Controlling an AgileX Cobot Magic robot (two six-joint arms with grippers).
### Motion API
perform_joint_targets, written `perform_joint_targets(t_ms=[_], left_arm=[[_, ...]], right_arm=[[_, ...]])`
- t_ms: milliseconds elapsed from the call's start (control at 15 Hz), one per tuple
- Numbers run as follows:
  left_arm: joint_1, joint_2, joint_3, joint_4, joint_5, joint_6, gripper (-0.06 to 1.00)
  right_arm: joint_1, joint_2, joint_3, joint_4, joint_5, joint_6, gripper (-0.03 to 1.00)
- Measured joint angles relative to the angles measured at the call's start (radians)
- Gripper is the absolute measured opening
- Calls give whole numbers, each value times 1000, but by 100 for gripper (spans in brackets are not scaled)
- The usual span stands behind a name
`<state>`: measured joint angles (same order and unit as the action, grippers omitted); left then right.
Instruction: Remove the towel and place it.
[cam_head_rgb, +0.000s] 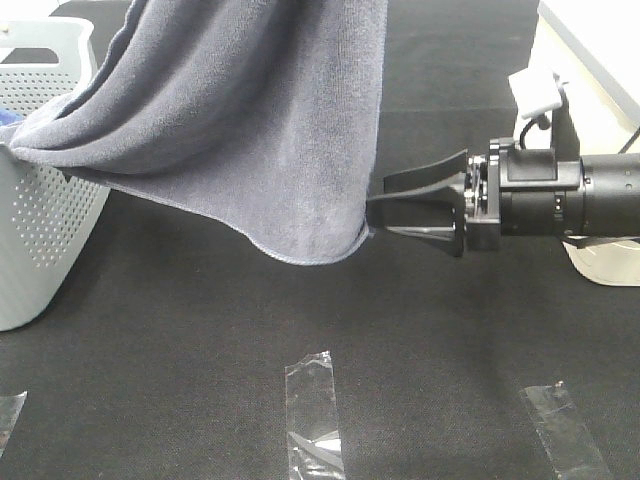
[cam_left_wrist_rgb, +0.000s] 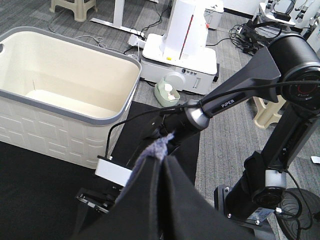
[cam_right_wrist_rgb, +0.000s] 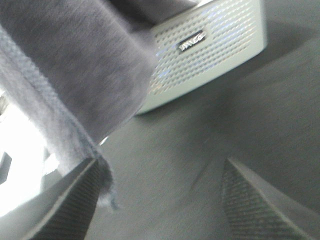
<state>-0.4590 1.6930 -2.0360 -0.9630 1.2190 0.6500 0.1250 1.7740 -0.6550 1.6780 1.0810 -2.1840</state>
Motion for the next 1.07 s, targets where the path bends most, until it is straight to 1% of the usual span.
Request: perform_joint_targets(t_ms=[200,467,533,667,733,867,1067], left_arm=[[0,0,0,0,0,0,0],[0,0,0,0,0,0,0],[0,0,0,0,0,0,0],[0,0,0,0,0,0,0],[0,0,0,0,0,0,0],[0,0,0,0,0,0,0],[0,0,0,-3,0,0,0]], right_arm=[[0,2,0,-66,55,94,66],[0,-34,0,-109,59,135,66],[0,-40,0,-105,46,135,66],[0,-43,0,-92,-10,135,66],[0,-43,0,-84,-15,135,66],[0,-43,0,-25,-17,123,66],[0,-40,0,-4,-12,119,66]])
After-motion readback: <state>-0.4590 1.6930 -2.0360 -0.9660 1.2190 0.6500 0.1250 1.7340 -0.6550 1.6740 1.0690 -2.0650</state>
